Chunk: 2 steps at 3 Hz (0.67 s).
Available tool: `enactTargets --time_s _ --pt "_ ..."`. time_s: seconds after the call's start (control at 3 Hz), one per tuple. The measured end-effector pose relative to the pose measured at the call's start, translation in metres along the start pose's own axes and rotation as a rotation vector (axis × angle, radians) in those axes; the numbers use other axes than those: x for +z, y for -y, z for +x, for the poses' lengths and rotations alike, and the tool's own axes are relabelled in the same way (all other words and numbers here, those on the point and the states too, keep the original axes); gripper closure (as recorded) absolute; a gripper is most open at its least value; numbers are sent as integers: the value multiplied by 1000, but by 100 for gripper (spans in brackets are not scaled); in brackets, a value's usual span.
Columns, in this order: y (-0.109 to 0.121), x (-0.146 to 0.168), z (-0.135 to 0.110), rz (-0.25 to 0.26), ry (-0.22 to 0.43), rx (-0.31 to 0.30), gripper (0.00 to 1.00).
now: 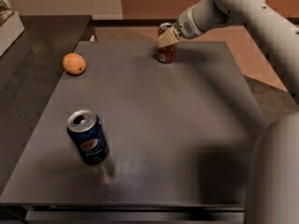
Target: Move coke can near orange
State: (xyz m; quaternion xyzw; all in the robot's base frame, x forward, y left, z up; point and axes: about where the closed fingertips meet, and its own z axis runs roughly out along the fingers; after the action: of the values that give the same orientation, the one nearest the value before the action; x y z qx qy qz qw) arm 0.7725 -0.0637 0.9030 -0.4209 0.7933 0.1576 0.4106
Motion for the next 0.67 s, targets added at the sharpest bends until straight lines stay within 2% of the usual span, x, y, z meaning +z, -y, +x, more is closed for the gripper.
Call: enactTargets --time_s 0.33,0.67 --pt "-8 -4 -12 -42 33 -22 88" --pt "-29 -11 -38 -117 84 -95 100"
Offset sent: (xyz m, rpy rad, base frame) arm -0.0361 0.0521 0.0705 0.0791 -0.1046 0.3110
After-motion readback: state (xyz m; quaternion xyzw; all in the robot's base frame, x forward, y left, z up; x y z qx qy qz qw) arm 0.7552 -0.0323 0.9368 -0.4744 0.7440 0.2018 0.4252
